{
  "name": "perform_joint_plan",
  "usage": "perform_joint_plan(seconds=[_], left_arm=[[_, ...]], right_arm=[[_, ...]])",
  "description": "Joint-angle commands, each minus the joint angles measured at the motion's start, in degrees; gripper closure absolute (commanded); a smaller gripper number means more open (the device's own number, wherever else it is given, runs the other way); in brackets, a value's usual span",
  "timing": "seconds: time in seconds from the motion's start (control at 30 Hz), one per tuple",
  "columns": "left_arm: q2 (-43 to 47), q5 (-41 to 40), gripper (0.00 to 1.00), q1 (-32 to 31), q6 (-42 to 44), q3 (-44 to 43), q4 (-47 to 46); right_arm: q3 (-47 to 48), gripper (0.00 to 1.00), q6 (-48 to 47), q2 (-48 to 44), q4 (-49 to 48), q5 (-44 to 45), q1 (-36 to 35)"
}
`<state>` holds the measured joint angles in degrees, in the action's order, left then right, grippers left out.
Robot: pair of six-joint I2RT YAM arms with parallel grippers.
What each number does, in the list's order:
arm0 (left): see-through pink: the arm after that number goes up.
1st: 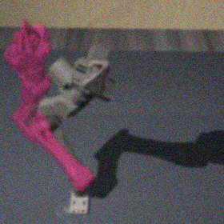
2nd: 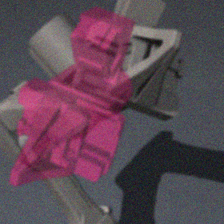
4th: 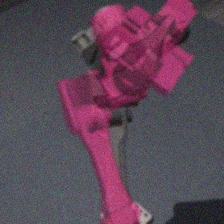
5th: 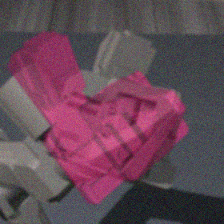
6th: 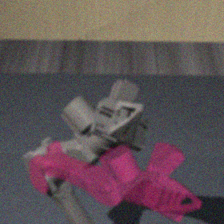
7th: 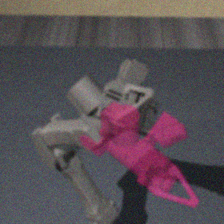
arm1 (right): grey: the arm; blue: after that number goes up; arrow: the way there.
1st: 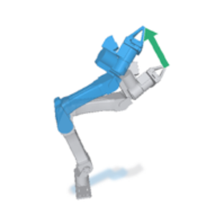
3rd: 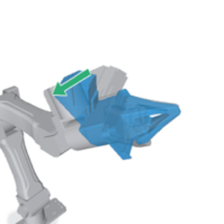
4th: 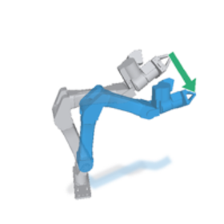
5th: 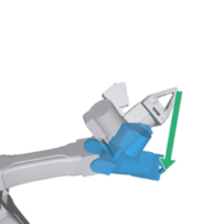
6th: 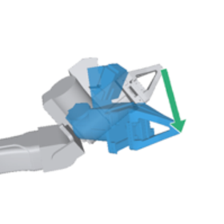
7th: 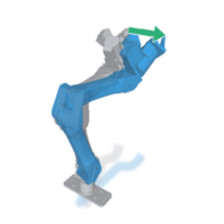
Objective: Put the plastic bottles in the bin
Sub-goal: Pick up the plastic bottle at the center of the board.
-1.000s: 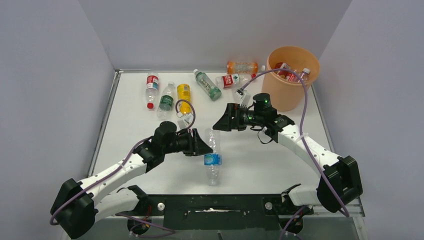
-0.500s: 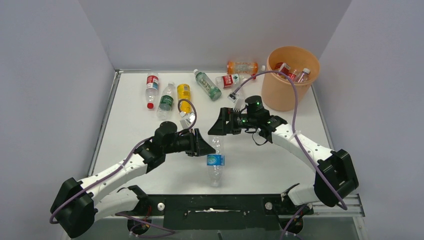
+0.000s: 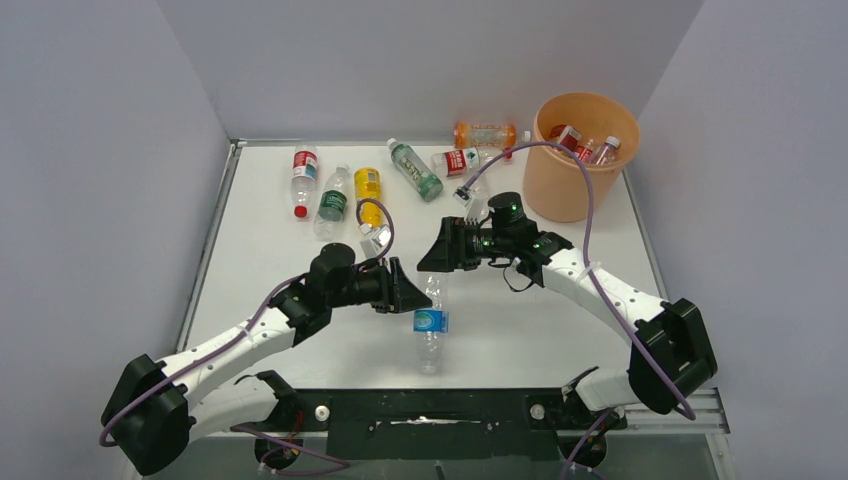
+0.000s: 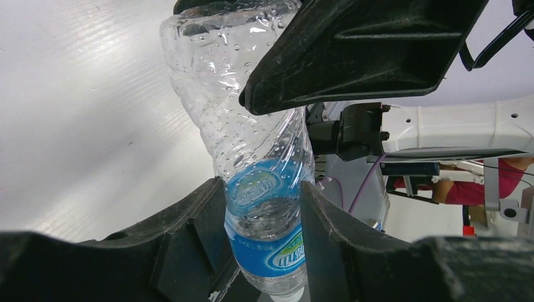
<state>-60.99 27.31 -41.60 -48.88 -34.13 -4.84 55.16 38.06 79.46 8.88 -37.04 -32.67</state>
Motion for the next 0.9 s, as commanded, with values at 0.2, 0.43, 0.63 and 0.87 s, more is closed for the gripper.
perform_joint_plan(seconds=[0.2,0.43,0.63,0.87], left_arm=[[1.67,-2.00,0.15,-0.32,0.44,-2.57,-1.40],[3.94,-3.06,0.15,-0.32,1.36,-3.33,1.67],[6.50,-3.73,0.14,-0.32,1.80,-5.51,4.16],[6.40,-4.62,0.14,-0.32,3.43,-8.46,7.56]], right_arm=[[0.45,0.42,-0.05,-1.93,-2.38,1.10,-0.29],[-0.37,0.42,-0.39,-3.02,-1.69,2.27,-0.29],[-2.09,0.42,-0.97,-4.45,-1.14,3.69,-0.32],[-3.69,0.42,-1.53,-5.69,-0.71,5.37,-0.12]])
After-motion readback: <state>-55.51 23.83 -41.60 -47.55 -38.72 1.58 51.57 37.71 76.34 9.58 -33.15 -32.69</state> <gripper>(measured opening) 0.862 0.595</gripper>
